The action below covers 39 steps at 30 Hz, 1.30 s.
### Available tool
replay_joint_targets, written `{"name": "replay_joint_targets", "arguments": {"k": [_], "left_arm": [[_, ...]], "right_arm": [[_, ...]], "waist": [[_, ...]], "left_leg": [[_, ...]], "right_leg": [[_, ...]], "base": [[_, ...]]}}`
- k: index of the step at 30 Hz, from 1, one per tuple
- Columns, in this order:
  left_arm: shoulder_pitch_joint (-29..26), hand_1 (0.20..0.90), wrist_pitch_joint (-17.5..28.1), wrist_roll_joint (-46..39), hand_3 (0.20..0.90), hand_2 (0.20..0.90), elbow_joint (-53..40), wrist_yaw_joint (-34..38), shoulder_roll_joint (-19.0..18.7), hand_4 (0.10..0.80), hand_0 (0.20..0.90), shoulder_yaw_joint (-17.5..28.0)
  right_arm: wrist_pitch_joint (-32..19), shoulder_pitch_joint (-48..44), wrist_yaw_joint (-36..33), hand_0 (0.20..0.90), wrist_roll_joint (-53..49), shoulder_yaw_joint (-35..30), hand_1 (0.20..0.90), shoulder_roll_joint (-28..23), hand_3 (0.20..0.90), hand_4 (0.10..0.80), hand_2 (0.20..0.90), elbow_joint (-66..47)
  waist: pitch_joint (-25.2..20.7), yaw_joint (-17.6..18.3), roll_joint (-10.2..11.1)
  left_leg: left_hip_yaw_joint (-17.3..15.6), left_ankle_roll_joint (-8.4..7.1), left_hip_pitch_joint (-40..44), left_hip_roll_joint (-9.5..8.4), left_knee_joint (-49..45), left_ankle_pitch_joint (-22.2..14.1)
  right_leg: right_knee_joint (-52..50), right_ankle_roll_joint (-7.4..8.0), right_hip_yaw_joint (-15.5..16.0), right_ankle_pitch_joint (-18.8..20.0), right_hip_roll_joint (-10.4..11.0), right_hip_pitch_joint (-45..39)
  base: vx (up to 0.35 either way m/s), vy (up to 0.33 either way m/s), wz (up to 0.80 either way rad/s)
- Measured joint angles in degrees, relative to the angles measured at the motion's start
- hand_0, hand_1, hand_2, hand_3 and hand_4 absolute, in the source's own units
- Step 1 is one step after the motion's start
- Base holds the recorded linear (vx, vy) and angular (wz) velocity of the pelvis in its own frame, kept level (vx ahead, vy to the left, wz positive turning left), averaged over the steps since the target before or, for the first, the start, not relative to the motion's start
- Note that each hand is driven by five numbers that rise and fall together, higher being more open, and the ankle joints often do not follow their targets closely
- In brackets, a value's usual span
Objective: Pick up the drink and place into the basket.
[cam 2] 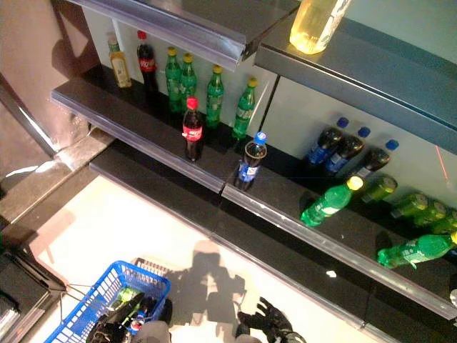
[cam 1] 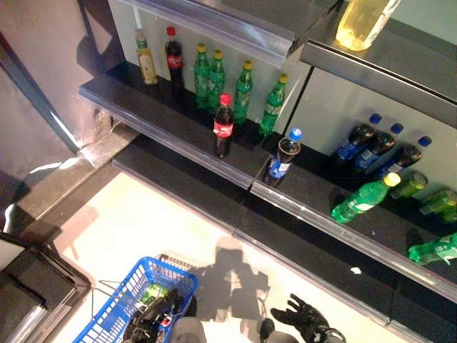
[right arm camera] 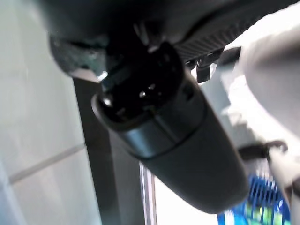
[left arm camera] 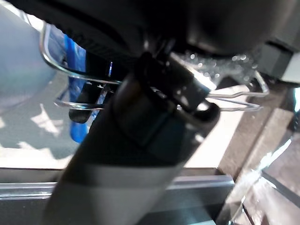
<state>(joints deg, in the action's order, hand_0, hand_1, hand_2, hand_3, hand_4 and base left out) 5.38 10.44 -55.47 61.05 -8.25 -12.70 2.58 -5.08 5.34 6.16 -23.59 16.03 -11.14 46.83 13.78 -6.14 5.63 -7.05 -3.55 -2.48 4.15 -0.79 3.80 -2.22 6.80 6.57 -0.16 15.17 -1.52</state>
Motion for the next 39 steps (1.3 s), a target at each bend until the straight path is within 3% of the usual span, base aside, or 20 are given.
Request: {"name": "replay_joint_targets", "arguments": {"k": [1, 3, 7, 13, 16, 22, 31, 37, 39], "left_arm": [[-0.06, 0.3, -0.05, -0.07, 0.2, 0.3, -0.06, 0.08, -0.29, 0.1, 0.3, 0.02], [0.04, 0.3, -0.22, -0.29, 0.2, 0.3, -1.18, 0.37, -0.43, 0.1, 0.3, -1.33], [2.26, 0.3, -0.71, -0.35, 0.2, 0.3, -5.76, 0.61, 0.11, 0.1, 0.3, -3.95], [2.28, 0.3, -0.68, 0.12, 0.2, 0.3, -7.13, 1.23, -0.76, 0.1, 0.3, -3.4], [1.83, 0.3, -0.68, 1.36, 0.2, 0.3, -7.15, 1.23, -0.8, 0.1, 0.3, -3.32], [1.41, 0.3, -0.96, 3.02, 0.2, 0.3, -7.03, 1.29, 0.1, 0.1, 0.3, -2.37], [1.02, 0.3, -1.13, 3.39, 0.2, 0.3, -5.56, 1.27, 1.06, 0.1, 0.3, -1.61], [0.9, 0.3, -0.89, 3.45, 0.2, 0.3, -5.24, 1.19, 2.34, 0.1, 0.3, -1.77], [0.94, 0.3, -0.9, 3.52, 0.2, 0.3, -5.24, 1.17, 2.35, 0.1, 0.3, -1.88]], "right_arm": [[-0.01, -0.66, 0.03, 0.9, 1.16, 1.49, 0.9, 0.02, 0.9, 0.8, 0.9, -2.63], [0.12, -1.2, 0.13, 0.9, 1.23, 3.47, 0.9, -0.87, 0.9, 0.8, 0.9, -8.77], [0.95, -0.7, 0.35, 0.9, 2.18, 5.63, 0.9, -6.66, 0.9, 0.8, 0.9, -18.6], [1.94, 1.21, 0.42, 0.9, 2.17, 5.31, 0.9, -15.52, 0.9, 0.8, 0.9, -31.8], [1.55, 0.19, -0.92, 0.9, 2.2, 4.63, 0.9, -17.43, 0.9, 0.8, 0.9, -39.66], [-2.9, -10.01, -14.33, 0.9, 4.82, -1.54, 0.9, -16.79, 0.9, 0.8, 0.9, -49.59], [-4.23, -17.13, -30.83, 0.9, 8.91, -5.01, 0.9, -15.22, 0.9, 0.8, 0.9, -51.9], [-4.23, -17.17, -44.49, 0.9, 15.04, -6.46, 0.9, -13.27, 0.9, 0.8, 0.9, -51.75], [-4.2, -17.13, -46.1, 0.9, 15.48, -6.7, 0.9, -13.27, 0.9, 0.8, 0.9, -51.7]], "waist": [[0.31, -0.06, 0.02], [0.88, -0.22, -0.38], [1.57, -0.58, -1.38], [1.16, -1.12, 0.36], [1.11, -1.46, 0.71], [1.28, -2.39, 0.43], [1.56, -4.8, -0.57], [2.46, -6.14, -3.09], [2.64, -6.01, -3.49]], "left_leg": [[-0.48, -0.14, -0.08, 0.07, -0.01, 0.0], [-0.29, -1.26, -0.98, 1.27, -0.28, 0.04], [1.36, -3.12, -1.14, 4.24, -0.3, 0.15], [3.14, -4.33, -1.47, 5.71, -0.29, 0.9], [3.29, -4.39, -1.34, 5.76, -0.31, 0.87], [4.49, -4.2, -0.97, 5.13, -0.55, 0.71], [6.48, -3.97, -2.62, 3.7, -4.04, -0.96], [8.0, -4.01, -4.09, 3.28, -7.35, -2.63], [8.5, -3.95, -4.68, 3.24, -7.88, -2.72]], "right_leg": [[0.88, 0.5, 1.17, -0.05, 0.38, -0.08], [2.8, 3.68, 2.58, 1.52, -0.65, -0.25], [5.9, 1.92, 3.64, 2.86, -4.22, -2.11], [7.14, 1.19, 4.49, 2.96, -6.4, -3.43], [7.12, 1.15, 4.67, 2.95, -6.4, -3.69], [7.12, 1.13, 5.66, 2.26, -5.68, -5.24], [7.09, 1.78, 5.93, 1.41, -4.89, -6.73], [6.27, 1.87, 6.51, 0.59, -4.91, -7.22], [5.57, 1.89, 7.16, 0.1, -4.83, -6.97]], "base": [[-0.106, -0.116, -0.19], [-0.066, -0.154, -0.1], [0.033, -0.168, 0.05], [0.045, -0.064, 0.11], [0.069, 0.034, 0.04], [0.05, 0.063, 0.13], [0.077, 0.035, 0.13], [0.054, 0.043, 0.1], [0.025, 0.025, 0.17]]}}
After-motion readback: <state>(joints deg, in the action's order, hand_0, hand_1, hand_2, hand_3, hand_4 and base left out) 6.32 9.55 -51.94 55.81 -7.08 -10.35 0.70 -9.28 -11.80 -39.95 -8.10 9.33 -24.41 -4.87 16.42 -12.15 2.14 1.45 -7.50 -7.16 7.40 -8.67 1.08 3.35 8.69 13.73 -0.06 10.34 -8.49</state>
